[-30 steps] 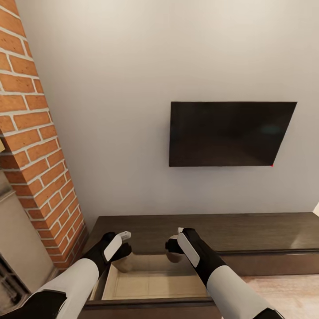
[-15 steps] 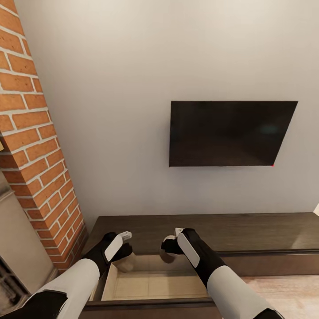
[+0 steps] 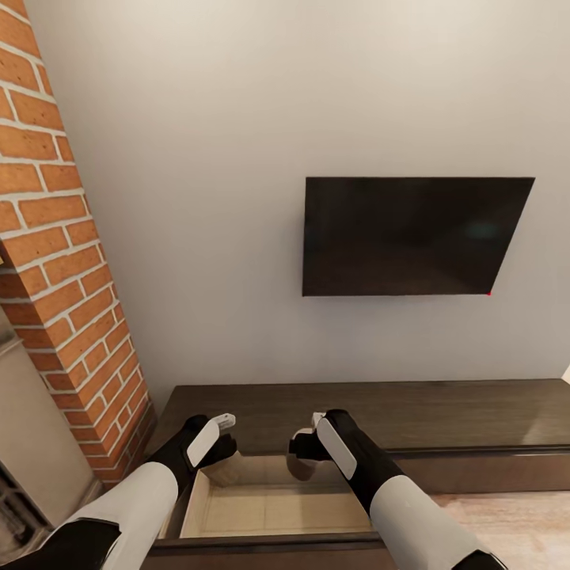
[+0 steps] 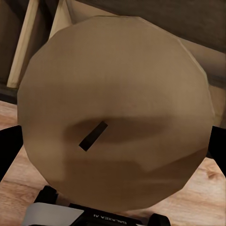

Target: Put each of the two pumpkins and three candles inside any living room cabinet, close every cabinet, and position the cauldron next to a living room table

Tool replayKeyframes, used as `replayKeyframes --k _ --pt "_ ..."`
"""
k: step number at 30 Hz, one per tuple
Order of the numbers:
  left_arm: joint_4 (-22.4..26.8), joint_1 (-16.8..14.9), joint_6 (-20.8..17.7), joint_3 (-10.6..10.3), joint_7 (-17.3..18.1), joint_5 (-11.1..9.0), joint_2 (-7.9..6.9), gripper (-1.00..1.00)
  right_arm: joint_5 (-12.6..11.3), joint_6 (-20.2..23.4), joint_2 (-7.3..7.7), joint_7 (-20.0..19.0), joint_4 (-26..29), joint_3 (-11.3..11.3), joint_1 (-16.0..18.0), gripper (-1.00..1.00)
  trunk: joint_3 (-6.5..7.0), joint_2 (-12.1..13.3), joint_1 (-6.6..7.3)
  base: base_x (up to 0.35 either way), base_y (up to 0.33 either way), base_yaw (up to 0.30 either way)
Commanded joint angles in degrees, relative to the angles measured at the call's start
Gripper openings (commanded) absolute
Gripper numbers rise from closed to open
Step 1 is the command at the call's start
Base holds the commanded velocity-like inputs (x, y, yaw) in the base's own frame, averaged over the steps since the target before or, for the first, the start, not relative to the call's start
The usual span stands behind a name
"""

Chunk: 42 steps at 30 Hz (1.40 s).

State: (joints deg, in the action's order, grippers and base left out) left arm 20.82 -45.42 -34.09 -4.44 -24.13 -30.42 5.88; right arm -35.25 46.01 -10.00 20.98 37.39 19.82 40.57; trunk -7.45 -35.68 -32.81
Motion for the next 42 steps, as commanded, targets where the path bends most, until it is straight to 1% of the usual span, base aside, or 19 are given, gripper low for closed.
replayKeyframes --k 1,3,6,11,13,16,17,20,21,23,25,28,42 --pt "0.10 -0.03 -0.20 -0.47 -0.48 -0.58 -0.04 -1.00 -0.47 0.11 0.00 0.55 0.05 0.12 0.05 -1.00 -0.29 -0.51 -0.25 0.000 0.000 0.000" --pt "0.10 -0.02 -0.24 -0.50 -0.48 -0.60 0.01 -1.00 -0.37 0.13 0.00 0.50 0.05 0.12 0.04 -1.00 -0.65 -1.32 -0.69 0.000 0.000 0.000" --pt "0.10 -0.02 -0.35 -0.48 -0.50 -0.60 0.46 -1.00 -0.28 0.25 0.00 0.54 0.05 0.16 0.03 -1.00 -1.19 -2.52 -1.34 0.000 0.000 0.000" --pt "0.10 -0.02 -0.60 -0.53 -0.56 -0.46 1.19 -1.00 -0.18 2.91 0.00 0.67 0.05 0.21 0.03 -1.00 -2.09 -4.53 -2.44 0.000 0.000 0.000" --pt "0.06 -0.02 -0.72 -0.59 -0.57 -0.39 1.42 -1.00 -0.17 3.34 0.00 0.65 0.05 0.21 0.03 -1.00 -2.44 -5.33 -2.88 0.000 0.000 0.000" --pt "-0.09 -0.02 -0.67 -0.64 -0.57 -0.35 2.16 -1.00 -0.14 3.59 0.00 0.57 0.05 0.23 0.03 -1.00 -2.98 -6.53 -3.54 0.000 0.000 0.000" --pt "-0.70 -0.02 -0.51 -0.60 -0.57 -0.33 2.27 -1.00 -0.11 3.62 0.00 0.56 0.05 0.54 0.03 -1.00 -3.16 -6.93 -3.76 0.000 0.000 0.000" --pt "-3.03 -0.02 0.04 -0.52 -0.51 -0.09 2.29 -1.00 -0.12 3.64 0.00 0.44 0.05 2.89 0.03 -1.00 -3.70 -8.13 -4.42 0.000 0.000 0.000" --pt "-3.89 -0.02 1.25 -0.55 -0.50 -0.05 2.31 -1.00 -0.18 3.60 0.00 0.35 0.05 4.10 0.04 -1.00 -3.88 -8.54 -4.64 0.000 0.000 0.000" --pt "-4.50 -0.02 3.01 -0.61 -0.54 -0.11 2.35 -1.00 -0.19 3.58 0.00 0.27 0.05 5.03 0.06 -1.00 -4.24 -9.34 -5.08 0.000 0.000 0.000" --pt "-5.66 -0.02 4.07 -0.70 -0.56 -0.08 2.48 -1.00 -0.17 3.51 0.00 0.33 0.05 5.34 0.07 -1.00 -4.60 -10.14 -5.52 0.000 0.000 0.000" --pt "-6.66 -0.02 4.44 -0.74 -0.57 0.07 2.54 -1.00 -0.17 3.42 0.00 0.45 0.05 5.52 0.04 -1.00 -5.14 -11.34 -6.18 0.000 0.000 0.000" --pt "-6.92 -0.02 4.64 -0.74 -0.52 0.36 2.47 -1.00 -0.13 3.08 0.00 0.50 -0.96 5.58 0.12 -1.00 -7.65 -16.96 -9.25 0.000 0.000 0.000"
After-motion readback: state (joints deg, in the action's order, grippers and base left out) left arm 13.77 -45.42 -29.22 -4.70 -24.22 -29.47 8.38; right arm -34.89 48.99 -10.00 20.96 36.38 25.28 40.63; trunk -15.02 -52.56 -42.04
